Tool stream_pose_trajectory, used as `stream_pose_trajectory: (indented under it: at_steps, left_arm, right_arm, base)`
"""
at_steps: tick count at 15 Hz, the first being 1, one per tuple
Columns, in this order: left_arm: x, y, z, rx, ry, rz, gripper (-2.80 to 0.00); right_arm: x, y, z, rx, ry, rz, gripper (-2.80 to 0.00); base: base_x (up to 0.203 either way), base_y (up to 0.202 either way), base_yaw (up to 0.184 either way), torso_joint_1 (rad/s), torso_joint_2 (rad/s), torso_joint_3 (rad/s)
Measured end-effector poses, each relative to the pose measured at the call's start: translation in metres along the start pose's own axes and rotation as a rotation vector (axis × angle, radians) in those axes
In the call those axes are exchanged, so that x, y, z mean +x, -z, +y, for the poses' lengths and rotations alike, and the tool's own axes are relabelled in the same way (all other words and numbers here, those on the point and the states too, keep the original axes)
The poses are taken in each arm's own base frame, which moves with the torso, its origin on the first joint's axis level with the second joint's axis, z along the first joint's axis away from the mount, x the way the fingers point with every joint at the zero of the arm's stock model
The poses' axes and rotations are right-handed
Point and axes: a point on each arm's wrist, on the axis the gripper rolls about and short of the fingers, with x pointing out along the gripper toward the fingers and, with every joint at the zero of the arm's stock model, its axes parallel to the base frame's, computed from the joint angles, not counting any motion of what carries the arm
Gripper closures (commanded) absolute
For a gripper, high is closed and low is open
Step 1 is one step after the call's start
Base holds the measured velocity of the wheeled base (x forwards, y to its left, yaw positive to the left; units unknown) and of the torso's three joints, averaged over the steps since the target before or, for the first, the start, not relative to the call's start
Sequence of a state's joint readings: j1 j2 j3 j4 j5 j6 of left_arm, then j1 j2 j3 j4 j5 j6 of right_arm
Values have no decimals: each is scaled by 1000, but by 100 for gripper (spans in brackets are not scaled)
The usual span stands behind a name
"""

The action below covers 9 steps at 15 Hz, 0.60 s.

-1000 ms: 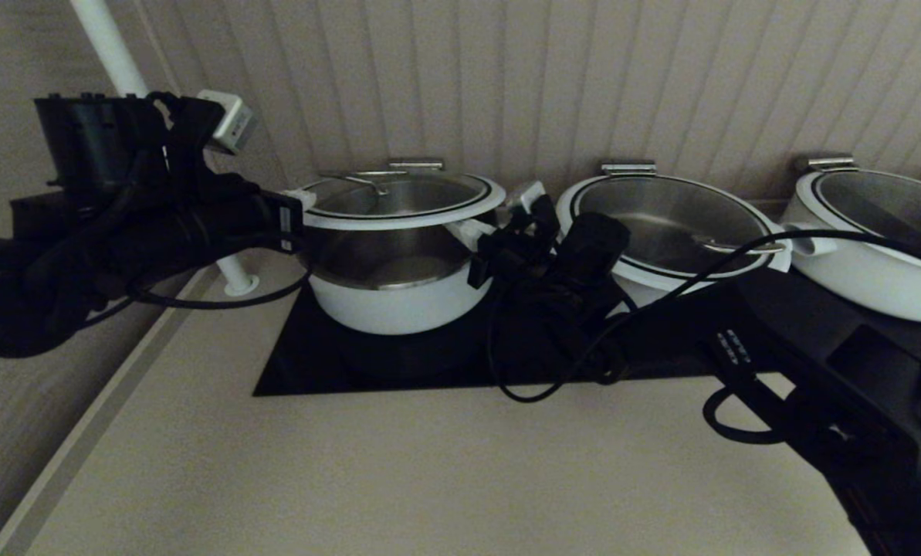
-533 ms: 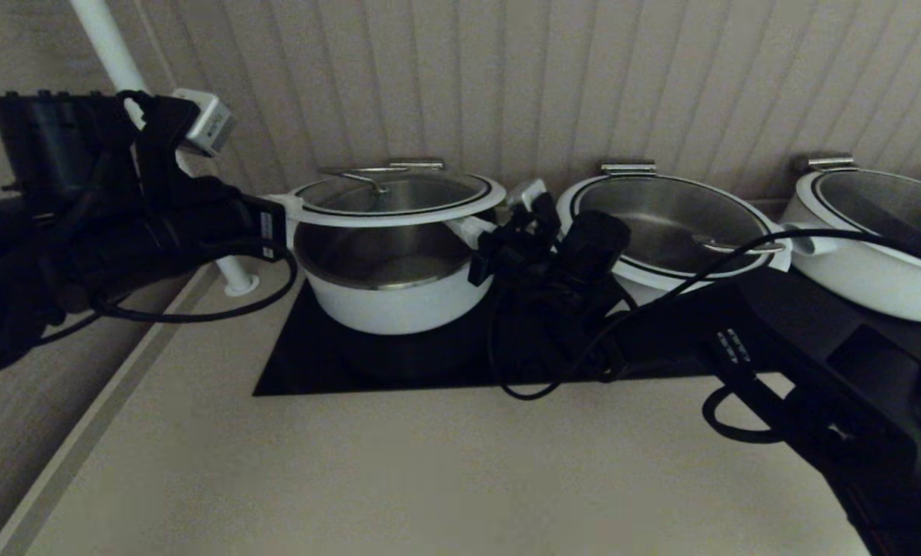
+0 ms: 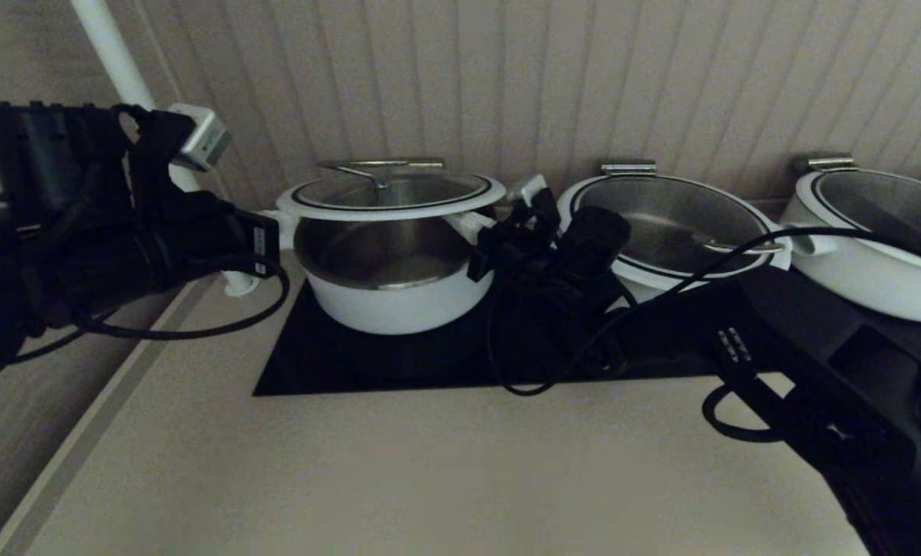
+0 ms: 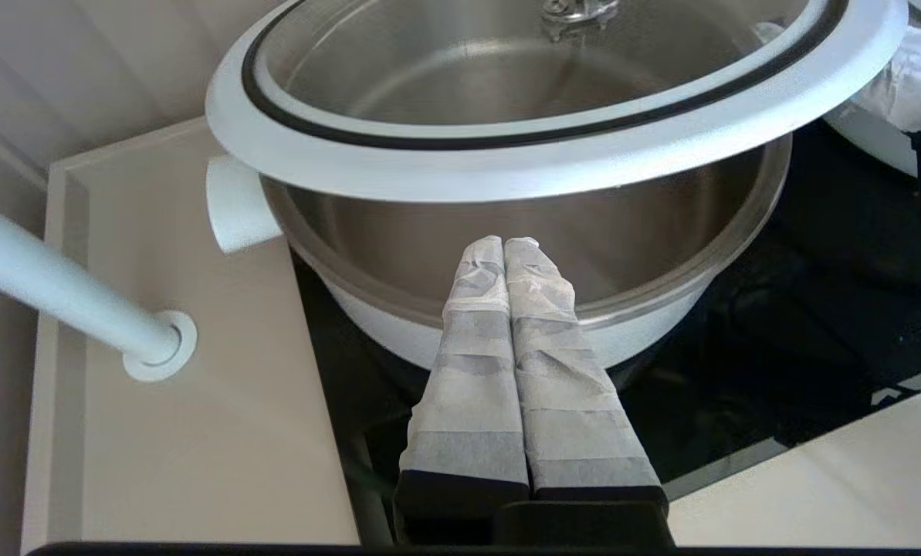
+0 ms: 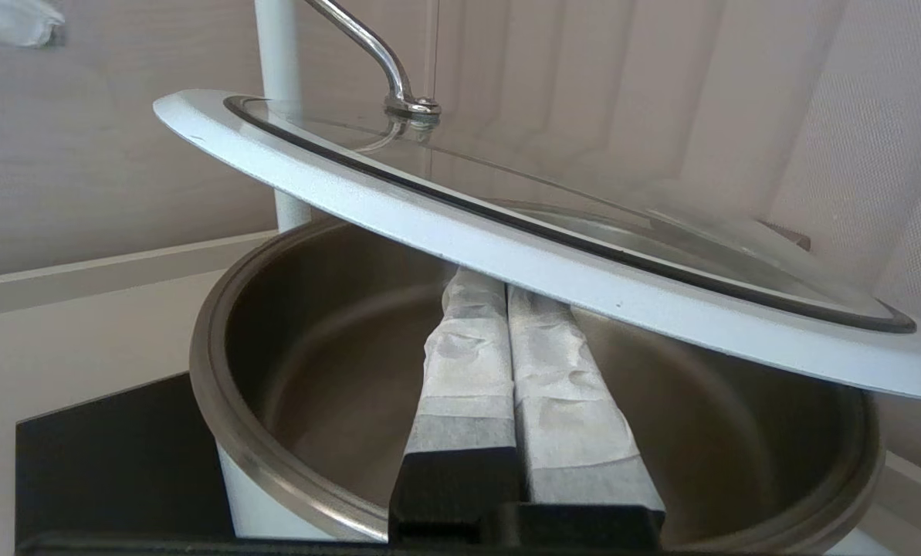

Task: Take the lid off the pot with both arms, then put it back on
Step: Open the pot lid completely

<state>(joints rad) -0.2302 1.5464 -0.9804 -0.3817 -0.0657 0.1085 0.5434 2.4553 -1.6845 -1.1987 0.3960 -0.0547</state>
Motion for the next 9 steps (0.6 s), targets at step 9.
stream_pose_trajectory:
  at_steps: [9]
  left_arm:
    - [-5, 5, -1, 0, 2, 17, 0]
  right_arm:
    - [0, 1, 0, 0, -1, 0, 0]
  base:
    - [0, 0, 0, 0, 0, 0]
